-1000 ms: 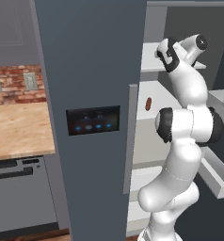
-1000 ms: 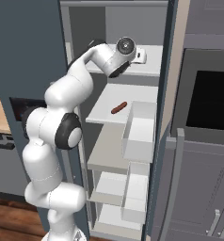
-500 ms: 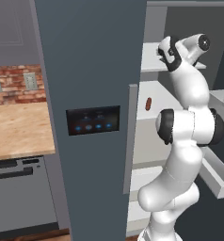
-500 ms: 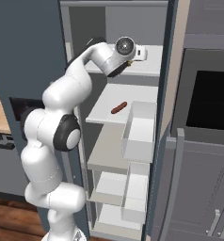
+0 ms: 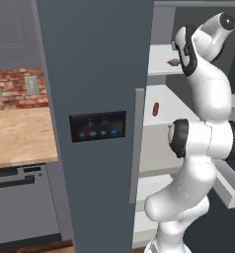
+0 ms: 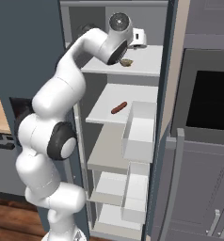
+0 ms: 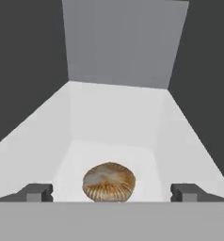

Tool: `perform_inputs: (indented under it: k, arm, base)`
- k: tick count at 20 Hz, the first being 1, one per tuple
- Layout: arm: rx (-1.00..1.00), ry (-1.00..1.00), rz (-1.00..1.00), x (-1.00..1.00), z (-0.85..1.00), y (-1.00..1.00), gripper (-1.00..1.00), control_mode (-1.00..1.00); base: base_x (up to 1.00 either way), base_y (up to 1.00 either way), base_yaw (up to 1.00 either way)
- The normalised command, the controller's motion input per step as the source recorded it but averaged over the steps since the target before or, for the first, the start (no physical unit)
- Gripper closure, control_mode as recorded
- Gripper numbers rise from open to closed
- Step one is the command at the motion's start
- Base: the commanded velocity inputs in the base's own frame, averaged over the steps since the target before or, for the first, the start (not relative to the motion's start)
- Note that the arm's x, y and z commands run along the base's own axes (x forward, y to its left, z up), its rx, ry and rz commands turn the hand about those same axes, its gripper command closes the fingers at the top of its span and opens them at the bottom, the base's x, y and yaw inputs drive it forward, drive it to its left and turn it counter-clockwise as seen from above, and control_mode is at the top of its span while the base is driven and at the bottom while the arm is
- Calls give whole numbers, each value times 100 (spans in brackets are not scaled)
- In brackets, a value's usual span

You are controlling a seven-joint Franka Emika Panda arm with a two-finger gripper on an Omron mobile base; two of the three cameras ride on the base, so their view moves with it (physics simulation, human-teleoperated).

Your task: Move the sausage and scallops from the second highest shelf to the top shelf to make space. Then, place the pitcher from the counter on the cleared second highest shelf.

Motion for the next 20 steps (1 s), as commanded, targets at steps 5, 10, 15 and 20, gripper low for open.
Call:
perform_inputs:
  k: [5, 10, 15, 20]
  arm:
    - [-20, 13, 0, -92, -76, 36, -100, -100]
    - [-10, 0, 0, -82, -100, 33, -100, -100]
    - [-2, -5, 0, -84, -88, 17, -100, -100]
    - [0, 0, 0, -58, -35, 3, -100, -100]
  base:
    - [0, 0, 0]
    - [0, 0, 0]
    - [0, 0, 0]
    - [0, 0, 0]
